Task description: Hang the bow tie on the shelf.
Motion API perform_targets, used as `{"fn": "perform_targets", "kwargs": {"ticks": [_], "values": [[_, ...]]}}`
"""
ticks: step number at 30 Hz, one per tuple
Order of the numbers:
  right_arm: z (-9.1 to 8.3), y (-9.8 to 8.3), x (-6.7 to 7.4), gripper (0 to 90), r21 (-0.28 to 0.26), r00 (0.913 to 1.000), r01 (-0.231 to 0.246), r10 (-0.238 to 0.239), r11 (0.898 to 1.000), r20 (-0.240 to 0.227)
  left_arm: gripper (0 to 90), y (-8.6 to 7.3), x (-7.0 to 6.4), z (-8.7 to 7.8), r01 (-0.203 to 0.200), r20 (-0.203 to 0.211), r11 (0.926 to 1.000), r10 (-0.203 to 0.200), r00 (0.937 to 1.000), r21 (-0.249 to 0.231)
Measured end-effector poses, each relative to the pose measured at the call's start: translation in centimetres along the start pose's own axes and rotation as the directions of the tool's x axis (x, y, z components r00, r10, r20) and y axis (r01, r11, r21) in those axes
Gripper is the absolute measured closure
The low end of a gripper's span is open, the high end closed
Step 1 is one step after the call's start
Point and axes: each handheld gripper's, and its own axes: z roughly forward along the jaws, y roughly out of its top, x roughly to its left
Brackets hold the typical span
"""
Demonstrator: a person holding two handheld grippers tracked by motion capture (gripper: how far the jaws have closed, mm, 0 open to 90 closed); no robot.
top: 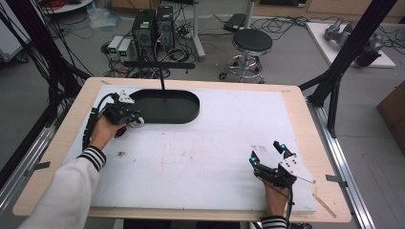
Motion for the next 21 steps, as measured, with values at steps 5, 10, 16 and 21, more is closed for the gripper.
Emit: {"fn": "perform_targets", "kwargs": {"ticks": [5, 10, 16, 21], "values": [[0.0, 0.0, 0.0, 10.7, 0.002, 1.0000, -0.004, 0.004, 1.000, -0.001, 88.3, -0.1, 0.1, -0.3, 0.013, 0.000, 0.9998, -0.013, 0.9999, -0.016], [0.0, 0.0, 0.0, 10.7, 0.000, 1.0000, -0.002, 0.002, 1.000, -0.001, 88.3, -0.2, 0.2, -0.6, 0.023, -0.001, 0.9988, -0.023, 0.9997, -0.042], [0.0, 0.0, 0.0, 10.7, 0.000, 1.0000, 0.000, 0.000, 1.000, -0.001, 88.3, -0.2, 0.7, -2.0, 0.041, -0.013, 0.9919, -0.043, 0.9990, -0.120], [0.0, 0.0, 0.1, 10.7, 0.003, 1.0000, -0.002, 0.002, 1.000, -0.002, 88.3, -0.1, 1.0, -3.2, 0.055, -0.013, 0.9832, -0.058, 0.9982, -0.174]]}}
